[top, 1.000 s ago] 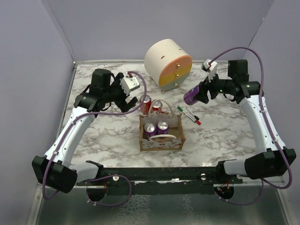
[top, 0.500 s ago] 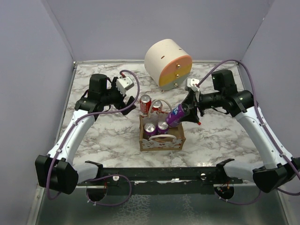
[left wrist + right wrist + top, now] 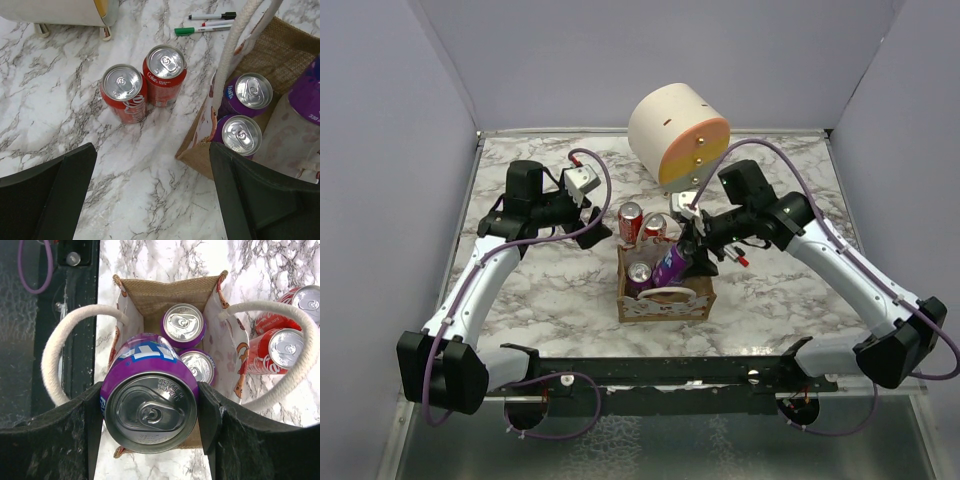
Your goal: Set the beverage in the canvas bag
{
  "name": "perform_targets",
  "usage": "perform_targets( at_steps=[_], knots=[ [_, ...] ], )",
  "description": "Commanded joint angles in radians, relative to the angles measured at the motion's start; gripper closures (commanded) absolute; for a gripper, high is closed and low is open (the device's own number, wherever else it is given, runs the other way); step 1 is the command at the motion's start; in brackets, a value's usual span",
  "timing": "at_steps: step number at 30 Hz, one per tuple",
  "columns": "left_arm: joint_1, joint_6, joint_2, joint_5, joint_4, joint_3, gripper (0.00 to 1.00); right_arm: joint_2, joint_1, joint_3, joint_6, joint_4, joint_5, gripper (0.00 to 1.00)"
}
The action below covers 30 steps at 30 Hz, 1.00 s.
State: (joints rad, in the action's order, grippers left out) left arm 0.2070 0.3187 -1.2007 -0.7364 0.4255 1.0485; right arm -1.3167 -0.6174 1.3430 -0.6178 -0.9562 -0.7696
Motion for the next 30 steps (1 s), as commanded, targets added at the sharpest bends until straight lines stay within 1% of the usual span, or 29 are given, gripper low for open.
perform_targets(
  at_steps=[1,9,18,30],
  knots=[
    [-0.009,-0.019,0.021,-0.084,-0.026,-0.004,0.02,-0.017,-0.044,0.022,0.004,0.103,0.047,0.99],
    [-0.009,-0.015,0.024,-0.095,-0.027,-0.015,0.03,-0.064,-0.098,0.024,-0.013,0.097,0.080,0.99],
    [-0.011,-0.007,0.035,-0.113,-0.025,-0.030,0.05,-0.106,-0.114,0.035,-0.095,0.017,0.005,0.99],
    [-0.012,-0.012,0.035,-0.119,-0.024,-0.042,0.06,-0.133,-0.139,0.007,-0.139,0.038,0.026,0.99]
  ],
)
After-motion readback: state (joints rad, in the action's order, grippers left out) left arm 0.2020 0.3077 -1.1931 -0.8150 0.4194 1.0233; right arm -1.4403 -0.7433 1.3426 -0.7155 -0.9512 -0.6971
